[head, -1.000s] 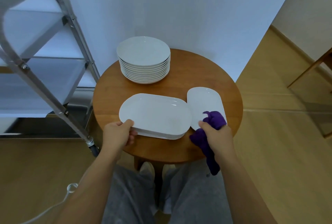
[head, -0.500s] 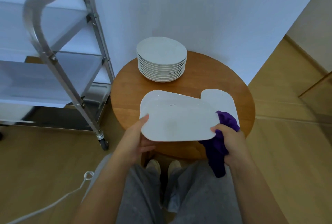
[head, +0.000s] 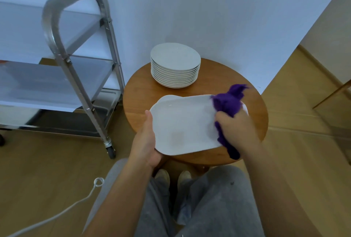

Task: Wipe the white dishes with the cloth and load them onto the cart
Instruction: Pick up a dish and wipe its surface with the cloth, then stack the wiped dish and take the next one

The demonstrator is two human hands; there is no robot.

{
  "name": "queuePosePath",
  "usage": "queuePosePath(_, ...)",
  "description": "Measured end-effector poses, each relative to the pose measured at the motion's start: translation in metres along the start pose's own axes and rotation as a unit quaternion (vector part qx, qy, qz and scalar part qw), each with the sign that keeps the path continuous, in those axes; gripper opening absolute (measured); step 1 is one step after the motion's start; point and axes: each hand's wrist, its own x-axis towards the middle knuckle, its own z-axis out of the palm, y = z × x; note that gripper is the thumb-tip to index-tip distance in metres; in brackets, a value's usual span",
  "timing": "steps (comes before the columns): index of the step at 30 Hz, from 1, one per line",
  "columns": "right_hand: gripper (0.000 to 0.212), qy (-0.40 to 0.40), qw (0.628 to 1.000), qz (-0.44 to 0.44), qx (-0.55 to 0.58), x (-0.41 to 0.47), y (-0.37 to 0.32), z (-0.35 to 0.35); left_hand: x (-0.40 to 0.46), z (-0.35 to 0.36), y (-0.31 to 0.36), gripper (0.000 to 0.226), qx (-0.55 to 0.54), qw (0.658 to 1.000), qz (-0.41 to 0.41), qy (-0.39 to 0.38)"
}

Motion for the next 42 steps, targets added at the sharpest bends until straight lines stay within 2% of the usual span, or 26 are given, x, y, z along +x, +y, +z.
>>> queuePosePath(2,0.068,-0.033,0.970,-0.020,-0.238,0.006,0.002,0.018,-0.003,0.008,0.002,0.038,0.004,1.000,0.004,-0.001)
queuePosePath(3,0.070,-0.031,0.948,-0.028,-0.314,0.008,0.003,0.024,-0.005,0.010,0.001,0.036,0.009,1.000,0.007,0.003)
queuePosePath(5,0.067,-0.021,0.932,-0.034,-0.361,0.013,0.005,0.033,-0.006,0.013,-0.001,0.030,0.020,1.000,0.017,0.016)
queuePosePath(9,0.069,-0.038,0.936,-0.082,-0.340,0.008,0.001,0.051,-0.009,0.017,-0.005,0.027,0.017,1.000,0.023,-0.001)
queuePosePath(12,0.074,-0.071,0.937,-0.154,-0.305,-0.005,-0.010,0.067,-0.011,0.019,-0.006,0.039,0.023,0.999,0.022,-0.042)
queuePosePath(16,0.078,-0.161,0.910,-0.285,-0.257,-0.023,-0.019,0.077,-0.015,0.013,-0.006,0.042,-0.021,0.994,0.048,-0.098)
queuePosePath(18,0.078,-0.222,0.888,-0.327,-0.235,-0.026,-0.022,0.073,-0.013,0.008,-0.001,0.039,-0.047,0.994,0.035,-0.090)
queuePosePath(20,0.077,-0.251,0.872,-0.350,-0.232,-0.027,-0.023,0.067,-0.012,0.005,0.002,0.043,-0.067,0.994,0.012,-0.080)
queuePosePath(27,0.066,-0.273,0.851,-0.365,-0.261,-0.026,-0.016,0.052,-0.012,0.012,-0.006,0.050,-0.109,0.992,-0.036,-0.051)
queuePosePath(30,0.060,-0.283,0.817,-0.397,-0.308,-0.029,-0.005,0.047,-0.008,0.012,-0.004,0.053,-0.078,0.995,-0.059,-0.006)
queuePosePath(34,0.060,-0.294,0.794,-0.409,-0.340,-0.028,0.005,0.038,-0.007,0.014,-0.006,0.066,-0.052,0.995,-0.083,-0.016)
queuePosePath(36,0.065,-0.303,0.784,-0.416,-0.348,-0.027,0.011,0.029,-0.006,0.012,-0.008,0.063,-0.041,0.995,-0.090,-0.013)
queuePosePath(39,0.071,-0.318,0.763,-0.416,-0.380,-0.022,0.028,0.006,-0.001,0.001,0.003,0.053,-0.044,0.995,-0.068,-0.060)
queuePosePath(42,0.065,-0.302,0.780,-0.365,-0.408,-0.019,0.045,-0.007,0.002,-0.003,0.013,0.037,0.026,0.999,0.002,-0.041)
